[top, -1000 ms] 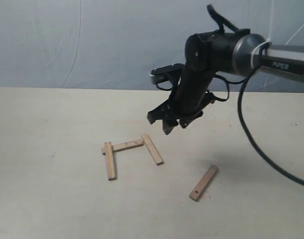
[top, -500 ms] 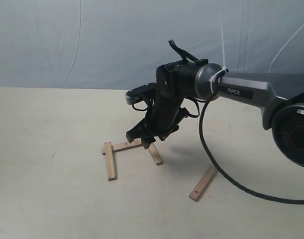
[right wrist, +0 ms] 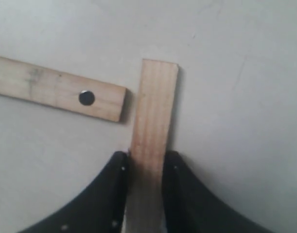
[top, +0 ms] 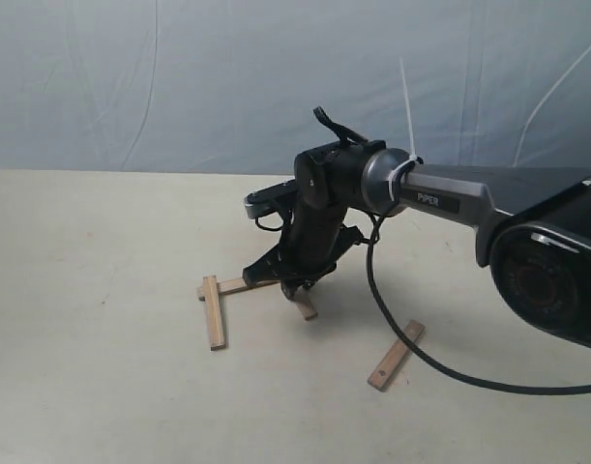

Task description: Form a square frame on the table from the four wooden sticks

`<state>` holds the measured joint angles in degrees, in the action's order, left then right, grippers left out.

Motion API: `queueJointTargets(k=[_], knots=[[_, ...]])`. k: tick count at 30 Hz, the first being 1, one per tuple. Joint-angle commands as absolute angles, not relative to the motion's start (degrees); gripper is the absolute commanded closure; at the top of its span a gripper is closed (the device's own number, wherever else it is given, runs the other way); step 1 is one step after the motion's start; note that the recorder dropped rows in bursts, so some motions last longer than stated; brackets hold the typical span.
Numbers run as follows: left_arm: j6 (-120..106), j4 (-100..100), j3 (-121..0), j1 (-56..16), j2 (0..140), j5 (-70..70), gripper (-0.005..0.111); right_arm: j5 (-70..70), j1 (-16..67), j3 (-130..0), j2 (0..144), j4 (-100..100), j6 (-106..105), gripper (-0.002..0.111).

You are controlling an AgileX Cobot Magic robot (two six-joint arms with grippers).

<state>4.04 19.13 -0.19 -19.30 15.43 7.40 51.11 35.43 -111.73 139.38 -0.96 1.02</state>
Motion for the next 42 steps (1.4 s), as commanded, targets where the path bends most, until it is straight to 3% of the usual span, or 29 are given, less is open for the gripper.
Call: queueJointTargets(k=[1, 21, 42], knots=[[3.94, 18.57, 0.0, -19.01, 15.64, 7.39, 0.107, 53.76, 35.41, -111.75, 138.83, 0.42, 2.65, 0.108], [4.19, 19.04, 0.0, -19.01, 15.64, 7.27, 0.107, 51.68, 42.77, -111.75, 135.07, 8.27, 22.27, 0.108], [4.19, 19.44, 0.0, -19.01, 15.64, 7.16, 0.107, 50.74, 42.75, -111.75, 136.98, 8.71, 24.52, 0.108]])
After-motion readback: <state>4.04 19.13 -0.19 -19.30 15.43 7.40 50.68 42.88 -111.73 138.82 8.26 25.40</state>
